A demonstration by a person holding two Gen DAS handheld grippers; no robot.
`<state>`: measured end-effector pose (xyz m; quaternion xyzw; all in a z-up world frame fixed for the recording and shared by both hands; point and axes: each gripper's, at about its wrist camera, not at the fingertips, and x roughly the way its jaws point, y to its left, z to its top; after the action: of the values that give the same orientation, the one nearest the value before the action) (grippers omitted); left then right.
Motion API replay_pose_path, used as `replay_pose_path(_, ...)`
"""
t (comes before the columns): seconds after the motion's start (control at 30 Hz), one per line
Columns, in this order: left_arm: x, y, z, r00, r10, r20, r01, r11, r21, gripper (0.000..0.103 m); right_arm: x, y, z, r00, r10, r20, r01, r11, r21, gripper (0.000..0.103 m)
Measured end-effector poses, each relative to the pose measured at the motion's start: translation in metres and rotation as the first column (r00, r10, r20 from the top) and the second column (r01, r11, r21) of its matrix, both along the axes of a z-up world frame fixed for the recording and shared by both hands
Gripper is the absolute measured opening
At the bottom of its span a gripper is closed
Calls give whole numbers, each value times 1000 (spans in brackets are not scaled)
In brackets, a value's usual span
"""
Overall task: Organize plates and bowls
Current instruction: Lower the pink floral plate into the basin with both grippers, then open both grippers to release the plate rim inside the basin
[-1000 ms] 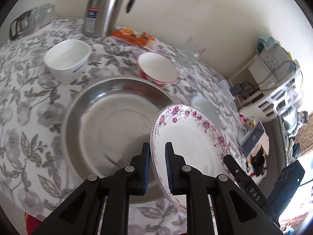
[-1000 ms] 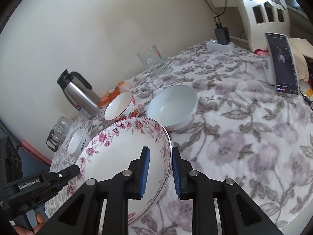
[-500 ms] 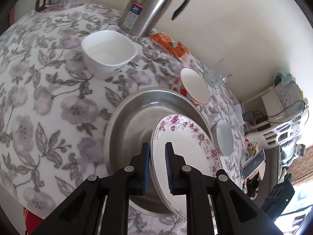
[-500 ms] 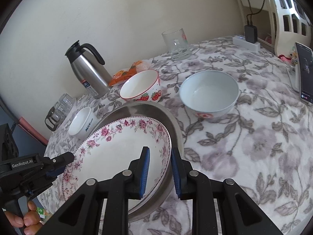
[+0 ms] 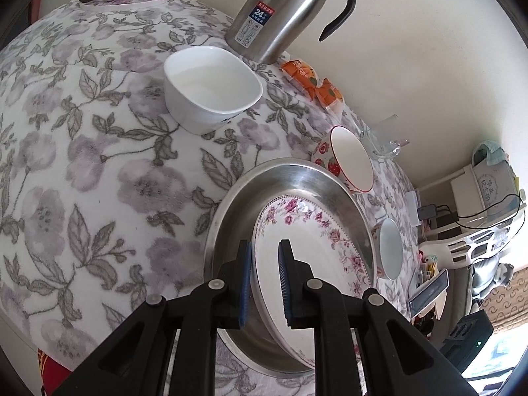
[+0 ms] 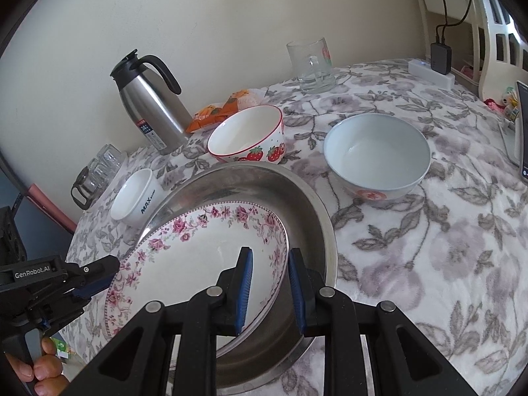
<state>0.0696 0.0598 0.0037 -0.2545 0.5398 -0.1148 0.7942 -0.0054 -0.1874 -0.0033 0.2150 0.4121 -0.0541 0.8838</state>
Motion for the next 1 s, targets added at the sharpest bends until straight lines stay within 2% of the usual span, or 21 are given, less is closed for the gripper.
replay_pose_path(0.07, 2, -1, 0, 1000, -3, 14, 4, 1000, -4, 14, 2, 1, 1, 1000, 13, 19, -13, 1000, 12, 24)
replay_pose_path(0.1, 3, -2, 2, 999, -24, 30, 26, 998, -64, 14, 3, 2, 3, 999, 24, 27, -25, 1000, 16, 24)
replay_pose_path(0.17, 3, -9, 7, 997, -49, 51, 54, 994, -100, 14, 6, 10, 5, 998, 48, 33, -47, 999, -25, 24)
replay_pose_path(0.23, 2, -15, 15, 994, -73, 79, 78, 994, -72, 14, 8, 18, 9, 996, 77, 42, -74, 995, -72, 24)
replay_pose_path(0.3, 3, -14, 17, 994, -62, 86, 69, 994, -79, 14, 10, 26, 9, 994, 107, 37, -102, 987, -124, 24)
replay_pose_path(0.43, 7, -8, 4, 999, -37, 37, 39, 998, -54, 14, 16, 28, -2, 994, 105, -25, -108, 980, -169, 24)
replay_pose_path(0.6, 10, 1, -10, 1000, 10, -19, -10, 1000, -27, 14, 15, 21, -7, 994, 94, -54, -102, 982, -160, 24)
replay_pose_path(0.7, 10, 7, -11, 999, 34, -22, -35, 999, -15, 19, 14, 15, -9, 995, 82, -61, -90, 986, -142, 24)
replay_pose_path(0.77, 10, 11, -12, 998, 48, -27, -49, 999, -10, 26, 11, 8, -7, 997, 59, -49, -65, 989, -130, 24)
replay_pose_path(0.8, 11, 12, -13, 998, 55, -31, -55, 998, -8, 35, 9, 4, -6, 998, 48, -43, -53, 992, -111, 24)
replay_pose_path(0.83, 11, 13, -13, 998, 58, -33, -58, 998, -8, 38, 8, 1, -7, 998, 42, -42, -46, 994, -97, 24)
replay_pose_path(1.0, 13, 14, -15, 998, 58, -33, -59, 998, -12, 39, 8, -6, -13, 998, 37, -52, -38, 999, -30, 26)
